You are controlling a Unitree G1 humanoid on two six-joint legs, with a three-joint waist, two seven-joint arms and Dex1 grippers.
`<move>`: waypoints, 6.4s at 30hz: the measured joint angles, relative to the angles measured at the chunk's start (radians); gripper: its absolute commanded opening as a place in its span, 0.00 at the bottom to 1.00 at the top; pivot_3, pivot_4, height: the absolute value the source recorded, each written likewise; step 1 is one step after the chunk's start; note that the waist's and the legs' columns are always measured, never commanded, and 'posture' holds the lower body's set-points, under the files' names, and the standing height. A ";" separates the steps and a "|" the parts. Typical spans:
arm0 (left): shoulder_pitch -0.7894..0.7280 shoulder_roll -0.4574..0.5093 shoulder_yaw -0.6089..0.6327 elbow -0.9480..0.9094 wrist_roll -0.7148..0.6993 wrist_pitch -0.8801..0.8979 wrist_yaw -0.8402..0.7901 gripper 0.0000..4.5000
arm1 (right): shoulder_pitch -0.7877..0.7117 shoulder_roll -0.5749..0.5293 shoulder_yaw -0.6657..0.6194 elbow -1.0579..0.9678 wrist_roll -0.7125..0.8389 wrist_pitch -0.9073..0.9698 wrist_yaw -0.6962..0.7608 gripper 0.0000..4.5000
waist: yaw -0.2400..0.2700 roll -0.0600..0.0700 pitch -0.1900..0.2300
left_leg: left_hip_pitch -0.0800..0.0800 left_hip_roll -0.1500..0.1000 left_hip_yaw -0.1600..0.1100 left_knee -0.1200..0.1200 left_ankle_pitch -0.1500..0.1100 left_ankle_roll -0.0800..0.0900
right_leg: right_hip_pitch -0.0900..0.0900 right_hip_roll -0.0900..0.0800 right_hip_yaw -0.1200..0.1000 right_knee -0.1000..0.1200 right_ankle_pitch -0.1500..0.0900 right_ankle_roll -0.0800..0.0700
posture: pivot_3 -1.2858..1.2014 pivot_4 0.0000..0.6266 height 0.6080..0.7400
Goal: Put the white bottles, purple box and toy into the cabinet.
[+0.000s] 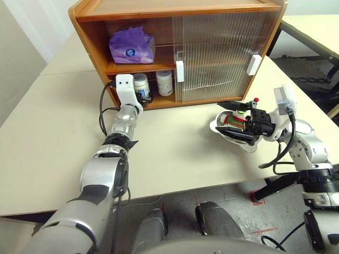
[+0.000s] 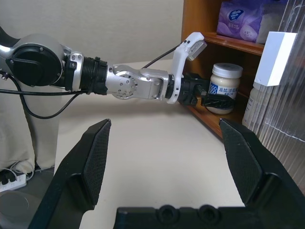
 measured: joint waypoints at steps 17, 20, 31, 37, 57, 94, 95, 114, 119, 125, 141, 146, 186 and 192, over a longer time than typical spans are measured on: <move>0.256 -0.024 -0.004 -0.330 -0.023 0.038 -0.031 0.99 | -0.001 -0.004 -0.007 0.000 0.000 0.001 0.000 1.00 | -0.001 0.000 0.000 | 0.000 -0.004 0.003 0.000 0.000 -0.001 | 0.001 0.000 -0.001 0.000 -0.001 0.001 | 0.43 0.11 1.00; 0.346 -0.036 -0.019 -0.500 -0.047 0.095 -0.078 0.87 | -0.003 -0.003 -0.008 0.002 0.000 0.001 0.000 1.00 | 0.003 0.000 0.000 | 0.000 -0.004 0.003 0.000 0.000 -0.001 | 0.002 0.000 -0.001 0.000 -0.001 0.001 | 0.43 0.11 1.00; 0.372 -0.115 -0.158 -0.676 -0.079 0.081 -0.333 0.00 | -0.005 -0.002 -0.008 0.012 0.000 0.000 0.000 1.00 | 0.030 0.000 0.000 | 0.000 0.001 -0.006 0.001 0.000 -0.002 | 0.001 -0.003 0.003 0.000 0.002 -0.004 | 0.43 0.10 1.00; 0.217 -0.158 -0.213 -0.609 -0.055 0.010 -0.376 0.00 | -0.001 -0.001 -0.013 0.012 0.000 -0.001 -0.004 1.00 | 0.029 0.000 0.000 | 0.000 0.007 -0.003 0.001 0.000 0.000 | 0.002 -0.003 0.002 0.000 0.002 -0.004 | 0.42 0.09 1.00; 0.024 -0.177 -0.217 -0.384 0.033 -0.113 -0.265 0.00 | 0.005 0.007 -0.018 0.005 0.000 -0.007 -0.014 1.00 | 0.016 0.001 0.000 | 0.000 0.006 -0.001 0.002 0.000 0.001 | 0.002 -0.001 0.000 -0.001 0.001 0.004 | 0.42 0.09 1.00; 0.257 0.038 -0.121 -0.677 0.028 0.022 -0.073 0.00 | 0.002 0.012 -0.017 0.017 -0.008 -0.018 -0.008 1.00 | -0.038 0.001 0.000 | 0.015 -0.006 -0.010 -0.003 -0.007 -0.016 | 0.010 0.001 0.004 -0.001 0.003 0.003 | 0.43 0.09 1.00; 0.272 0.049 -0.106 -0.689 0.027 0.024 -0.071 0.00 | 0.001 0.011 -0.017 0.017 -0.008 -0.018 -0.007 1.00 | -0.037 0.001 0.000 | 0.015 -0.007 -0.012 -0.003 -0.007 -0.016 | 0.009 0.001 0.005 -0.001 0.003 0.003 | 0.43 0.09 1.00; 0.417 0.139 -0.016 -0.872 0.002 0.096 -0.058 0.00 | -0.013 0.011 -0.017 0.042 -0.009 -0.019 0.011 1.00 | -0.026 0.000 0.000 | 0.013 -0.017 -0.027 -0.011 -0.007 -0.017 | 0.001 0.004 0.025 -0.002 0.006 -0.003 | 0.44 0.08 1.00; 0.447 0.166 0.033 -0.885 -0.007 0.116 -0.038 0.00 | -0.013 0.011 -0.017 0.044 -0.010 -0.020 0.012 1.00 | -0.026 0.000 0.000 | 0.017 -0.018 -0.030 -0.017 -0.006 -0.018 | 0.001 0.005 0.026 -0.002 0.006 -0.004 | 0.44 0.08 1.00; 0.471 0.179 0.057 -0.909 -0.013 0.131 -0.031 0.00 | -0.014 0.014 -0.017 0.045 -0.011 -0.020 0.012 1.00 | -0.027 0.000 0.000 | 0.018 -0.017 -0.032 -0.017 -0.006 -0.019 | 0.001 0.005 0.027 -0.002 0.006 -0.005 | 0.45 0.09 1.00; 0.597 0.203 0.046 -1.101 -0.324 0.096 -0.475 0.60 | -0.045 0.030 -0.011 0.085 -0.017 -0.026 0.025 1.00 | 0.017 0.000 -0.001 | 0.012 -0.009 -0.033 -0.017 -0.007 -0.013 | -0.004 0.006 0.026 -0.001 0.004 -0.023 | 0.45 0.10 1.00; 0.711 0.244 0.042 -1.212 -0.475 0.194 -0.641 0.98 | -0.064 0.023 -0.019 0.114 -0.016 -0.024 0.027 0.91 | 0.028 -0.001 -0.001 | 0.010 -0.006 -0.033 -0.018 -0.010 -0.013 | -0.007 0.007 0.024 -0.001 0.001 -0.025 | 0.45 0.11 1.00; 0.991 0.347 0.132 -1.330 -0.500 0.242 -0.834 1.00 | -0.407 -0.124 -0.152 0.731 -0.363 -0.391 -0.439 0.01 | 0.042 0.001 -0.001 | 0.009 0.007 -0.033 -0.022 -0.013 -0.015 | -0.013 0.008 0.026 0.000 0.002 -0.030 | 0.46 0.11 1.00; 0.995 0.346 0.132 -1.330 -0.497 0.238 -0.837 1.00 | -0.429 -0.116 -0.151 0.748 -0.370 -0.400 -0.442 0.01 | 0.042 0.001 -0.001 | 0.009 0.007 -0.033 -0.024 -0.013 -0.015 | -0.013 0.008 0.026 0.000 0.002 -0.030 | 0.46 0.11 1.00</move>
